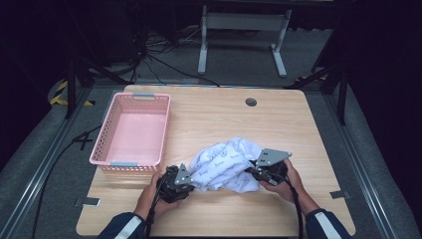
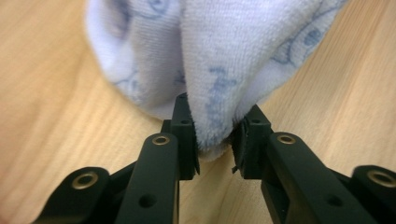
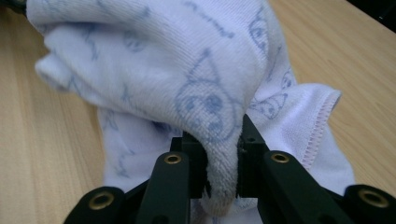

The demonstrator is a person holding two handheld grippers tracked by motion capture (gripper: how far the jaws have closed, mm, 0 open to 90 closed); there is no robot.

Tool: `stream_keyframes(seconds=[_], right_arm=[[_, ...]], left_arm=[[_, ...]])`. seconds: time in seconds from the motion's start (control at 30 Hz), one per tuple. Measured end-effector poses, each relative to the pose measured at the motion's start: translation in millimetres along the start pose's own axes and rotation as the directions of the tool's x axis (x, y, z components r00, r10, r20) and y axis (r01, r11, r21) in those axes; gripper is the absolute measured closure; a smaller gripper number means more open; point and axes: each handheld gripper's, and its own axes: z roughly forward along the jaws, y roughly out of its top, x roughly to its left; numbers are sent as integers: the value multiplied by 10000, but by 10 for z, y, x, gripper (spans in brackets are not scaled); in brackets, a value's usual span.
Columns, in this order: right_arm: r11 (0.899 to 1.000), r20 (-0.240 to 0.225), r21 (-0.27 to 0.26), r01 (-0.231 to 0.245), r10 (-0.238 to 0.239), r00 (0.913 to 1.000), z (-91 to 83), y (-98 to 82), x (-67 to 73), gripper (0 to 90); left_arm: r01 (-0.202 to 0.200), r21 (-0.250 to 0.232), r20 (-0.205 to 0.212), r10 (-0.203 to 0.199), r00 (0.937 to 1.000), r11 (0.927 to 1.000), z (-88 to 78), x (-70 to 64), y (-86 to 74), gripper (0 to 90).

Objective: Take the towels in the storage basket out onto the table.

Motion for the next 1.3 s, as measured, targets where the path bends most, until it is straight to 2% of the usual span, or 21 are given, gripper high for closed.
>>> stream_keyframes(seconds=[0.1, 0.17, 0.2, 0.27, 0.33, 0.4, 0.5, 0.57, 0.63, 0.67, 0.77, 0.87, 0.9, 0.93, 0.97, 1.0, 1.07, 1.1, 1.13, 1.2, 1.3], right_arm=[[9988, 114, -376, -329, 333, 9994, -114, 15, -53, 786], [9938, 171, -861, -708, 725, 9972, -286, 26, -116, 802], [9938, 171, -861, -708, 725, 9972, -286, 26, -116, 802], [9877, 93, -1187, -1016, 1035, 9946, -392, 40, -158, 804], [9863, 160, -1181, -1149, 1175, 9929, -452, 62, -169, 808], [9866, 359, -1187, -1117, 1167, 9925, -458, 66, -177, 809], [9825, 946, -892, -1633, 1715, 9806, -389, -5, -279, 809], [9823, 1104, -784, -1704, 1784, 9777, -368, -27, -302, 809], [9768, 1294, -524, -2076, 2128, 9685, -296, -106, -383, 808], [9749, 1579, -161, -2222, 2219, 9622, -240, -162, -437, 808], [9654, 1793, 195, -2599, 2523, 9509, -152, -273, -528, 807], [9573, 1855, 491, -2849, 2715, 9444, -84, -351, -578, 799], [9573, 1855, 491, -2849, 2715, 9444, -84, -351, -578, 799], [9546, 1860, 664, -2905, 2742, 9435, -59, -376, -594, 791], [9547, 2034, 717, -2887, 2694, 9413, -25, -394, -599, 730], [9547, 2034, 717, -2887, 2694, 9413, -25, -394, -599, 730], [9562, 2129, 686, -2844, 2645, 9406, -24, -383, -586, 670], [9557, 2176, 531, -2896, 2719, 9374, -35, -369, -572, 602], [9557, 2176, 531, -2896, 2719, 9374, -35, -369, -572, 602], [9558, 2198, 509, -2897, 2722, 9368, -42, -362, -562, 545], [9582, 2128, 552, -2808, 2635, 9409, -102, -352, -538, 483]], left_arm=[[-76, -397, -369, 61, 9993, 9992, -107, 15, 38, 747], [64, -1027, -782, -145, 9968, 9947, -244, 51, 94, 751], [64, -1027, -782, -145, 9968, 9947, -244, 51, 94, 751], [108, -1537, -1010, -265, 9945, 9881, -337, 107, 173, 751], [-101, -1713, -1445, -150, 9894, 9852, -388, 128, 263, 752], [-202, -1739, -1524, -66, 9883, 9846, -396, 145, 321, 752], [-33, -1863, -1522, -256, 9880, 9825, -321, 225, 450, 747], [50, -1809, -1497, -325, 9882, 9835, -233, 270, 508, 743], [196, -1775, -1462, -461, 9882, 9839, -108, 322, 570, 738], [315, -1710, -1532, -581, 9865, 9848, -18, 352, 611, 721], [519, -1829, -1689, -834, 9821, 9818, 40, 362, 651, 611], [310, -2078, -1703, -674, 9831, 9777, -5, 300, 681, 471], [205, -2391, -1382, -549, 9889, 9708, -58, 223, 707, 471], [-99, -2589, -1411, -277, 9896, 9659, -102, 155, 740, 454], [-480, -2774, -1279, 127, 9917, 9595, -171, -18, 807, 418], [-480, -2774, -1279, 127, 9917, 9595, -171, -18, 807, 415], [-973, -2949, -794, 771, 9939, 9506, -197, -229, 862, 415], [-1378, -2941, -666, 1236, 9901, 9458, -180, -374, 894, 407], [-1378, -2941, -666, 1236, 9901, 9458, -180, -374, 894, 406], [-1589, -2914, 138, 1702, 9853, 9433, -111, -560, 934, 405], [-2060, -2531, 1256, 2432, 9618, 9453, 106, -806, 962, 404]])
